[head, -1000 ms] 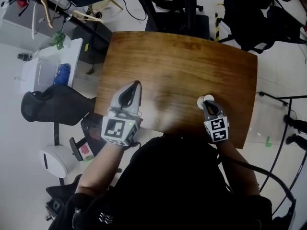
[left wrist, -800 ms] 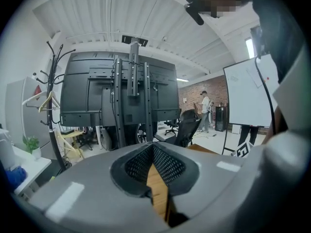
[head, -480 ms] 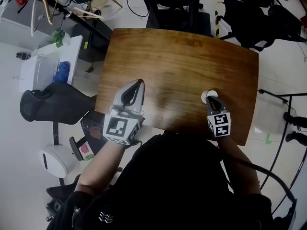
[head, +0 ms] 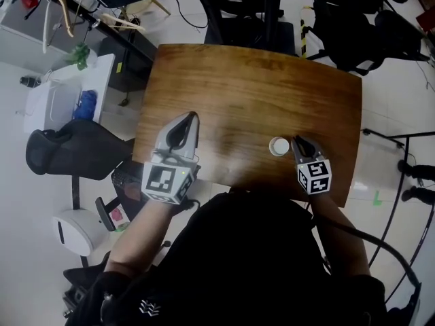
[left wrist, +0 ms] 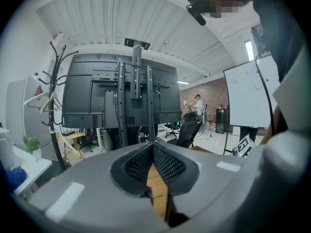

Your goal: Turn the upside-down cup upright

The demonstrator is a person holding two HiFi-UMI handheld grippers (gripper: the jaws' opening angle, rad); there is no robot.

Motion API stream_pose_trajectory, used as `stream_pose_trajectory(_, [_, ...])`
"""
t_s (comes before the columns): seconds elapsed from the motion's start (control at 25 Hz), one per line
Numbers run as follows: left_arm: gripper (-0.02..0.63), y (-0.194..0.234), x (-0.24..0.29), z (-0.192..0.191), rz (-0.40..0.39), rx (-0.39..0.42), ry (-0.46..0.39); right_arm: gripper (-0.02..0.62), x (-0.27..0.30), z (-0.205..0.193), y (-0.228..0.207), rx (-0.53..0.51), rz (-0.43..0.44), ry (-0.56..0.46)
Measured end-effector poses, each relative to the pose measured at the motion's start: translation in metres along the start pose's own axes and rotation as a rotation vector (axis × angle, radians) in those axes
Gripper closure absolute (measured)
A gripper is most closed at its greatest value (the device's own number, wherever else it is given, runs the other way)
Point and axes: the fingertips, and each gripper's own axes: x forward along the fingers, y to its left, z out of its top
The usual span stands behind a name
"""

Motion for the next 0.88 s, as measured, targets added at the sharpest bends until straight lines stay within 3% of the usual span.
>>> stream_pose_trajectory(0.36, [0.606, 0.005, -0.004, -0.003, 0.020, -0.011, 0.004, 0.531, 0.002, -0.013, 0.019, 0.126, 0.069, 0.030])
stream_pose_trajectory(0.6, [0.606, 0.005, -0.003, -0.003, 0.020, -0.014, 0.001, 0.529, 0.016, -0.022, 0.010, 0.409, 0.107, 0.037])
stream_pose_trajectory(0.76, [0.606, 0.010, -0.006, -0.005, 0.030, -0.017, 0.008, 0.532, 0.020, -0.027, 0.009, 0.421, 0.096, 0.060])
stream_pose_trajectory(0.88, [0.606, 0.010, -0.005, -0.006, 0.028, -0.021, 0.009, 0.567, 0.018, -0.025, 0.009, 0.360, 0.073, 0.067])
